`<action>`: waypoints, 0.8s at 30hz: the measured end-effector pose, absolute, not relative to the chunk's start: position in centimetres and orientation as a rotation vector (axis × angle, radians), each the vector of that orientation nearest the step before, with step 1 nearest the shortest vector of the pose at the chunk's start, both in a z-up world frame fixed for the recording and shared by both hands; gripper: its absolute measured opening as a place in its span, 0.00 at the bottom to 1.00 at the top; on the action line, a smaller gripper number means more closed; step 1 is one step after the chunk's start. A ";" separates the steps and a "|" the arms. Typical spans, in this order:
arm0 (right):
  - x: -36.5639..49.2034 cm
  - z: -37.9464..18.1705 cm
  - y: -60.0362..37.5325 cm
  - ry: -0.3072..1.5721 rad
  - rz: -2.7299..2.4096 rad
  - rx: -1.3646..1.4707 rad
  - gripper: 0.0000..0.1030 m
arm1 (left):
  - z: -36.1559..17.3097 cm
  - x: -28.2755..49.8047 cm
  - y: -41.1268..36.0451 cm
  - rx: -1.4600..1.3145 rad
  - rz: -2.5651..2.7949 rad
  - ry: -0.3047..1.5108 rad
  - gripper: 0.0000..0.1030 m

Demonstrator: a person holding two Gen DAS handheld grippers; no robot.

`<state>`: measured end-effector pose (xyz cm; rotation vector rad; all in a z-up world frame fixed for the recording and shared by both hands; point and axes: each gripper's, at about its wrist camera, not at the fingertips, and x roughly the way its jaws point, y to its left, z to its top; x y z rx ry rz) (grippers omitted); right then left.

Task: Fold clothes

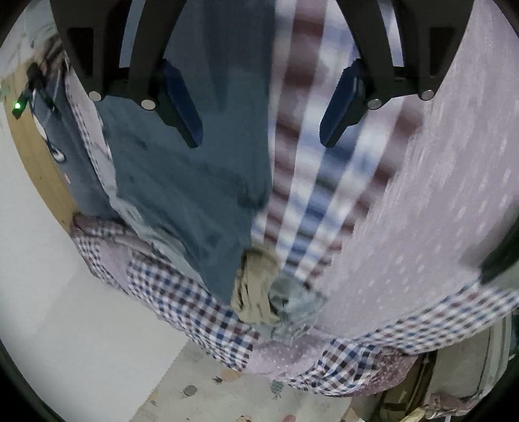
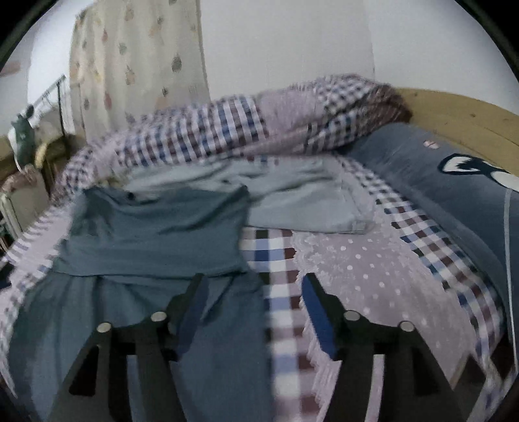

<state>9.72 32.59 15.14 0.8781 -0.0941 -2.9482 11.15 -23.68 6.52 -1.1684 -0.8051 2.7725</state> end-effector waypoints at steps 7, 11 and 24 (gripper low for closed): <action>19.5 15.9 28.5 -0.131 -2.938 0.759 0.69 | 5.1 20.9 -21.1 -1.153 2.765 -0.904 0.76; 23.4 15.5 25.2 -0.086 -2.897 0.755 0.70 | 4.4 24.7 -19.7 -1.142 2.788 -0.920 0.79; 29.6 14.2 14.5 0.154 -2.733 0.707 0.70 | 1.6 29.8 -18.7 -1.211 2.740 -0.860 0.80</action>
